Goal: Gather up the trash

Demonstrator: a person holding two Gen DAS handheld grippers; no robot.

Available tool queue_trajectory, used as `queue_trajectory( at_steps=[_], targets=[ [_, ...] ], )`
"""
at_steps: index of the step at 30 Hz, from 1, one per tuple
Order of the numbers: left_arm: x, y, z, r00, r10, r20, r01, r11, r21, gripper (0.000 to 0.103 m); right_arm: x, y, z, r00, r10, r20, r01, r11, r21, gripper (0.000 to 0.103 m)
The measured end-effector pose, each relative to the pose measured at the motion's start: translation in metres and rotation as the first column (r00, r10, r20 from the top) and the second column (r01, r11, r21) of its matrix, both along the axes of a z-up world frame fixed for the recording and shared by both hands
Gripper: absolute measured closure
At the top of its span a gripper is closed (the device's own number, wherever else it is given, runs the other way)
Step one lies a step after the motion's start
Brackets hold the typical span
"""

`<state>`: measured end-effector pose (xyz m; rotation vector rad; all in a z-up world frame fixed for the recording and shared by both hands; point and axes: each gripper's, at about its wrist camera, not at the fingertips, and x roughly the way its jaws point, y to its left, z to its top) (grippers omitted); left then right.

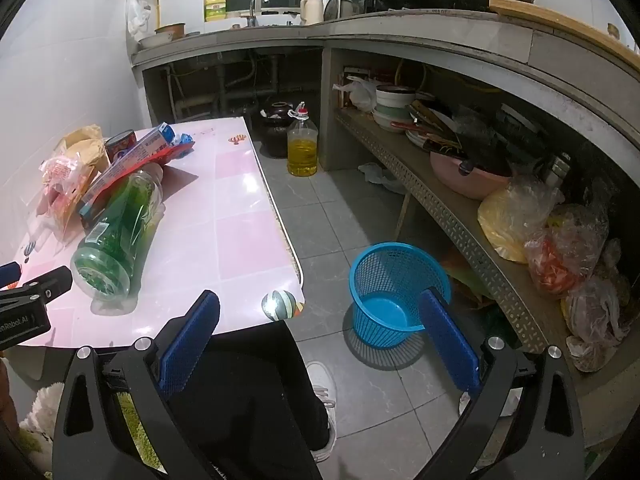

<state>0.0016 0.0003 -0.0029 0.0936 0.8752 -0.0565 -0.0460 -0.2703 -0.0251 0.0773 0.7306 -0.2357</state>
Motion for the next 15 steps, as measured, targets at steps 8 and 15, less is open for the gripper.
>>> queue_trajectory(
  at_steps=[8, 15],
  targets=[
    [0.0003, 0.0009, 0.0001, 1.0, -0.001, 0.001, 0.001, 1.0, -0.001, 0.009, 0.0004, 0.0012, -0.0007, 1.0, 0.0, 0.0, 0.0, 1.0, 0.0, 0.006],
    [0.0007, 0.0016, -0.0001, 1.0, -0.001, 0.0, 0.001, 1.0, -0.002, 0.009, 0.0009, 0.0018, -0.0012, 1.0, 0.0, -0.001, 0.0, 1.0, 0.0, 0.006]
  ],
)
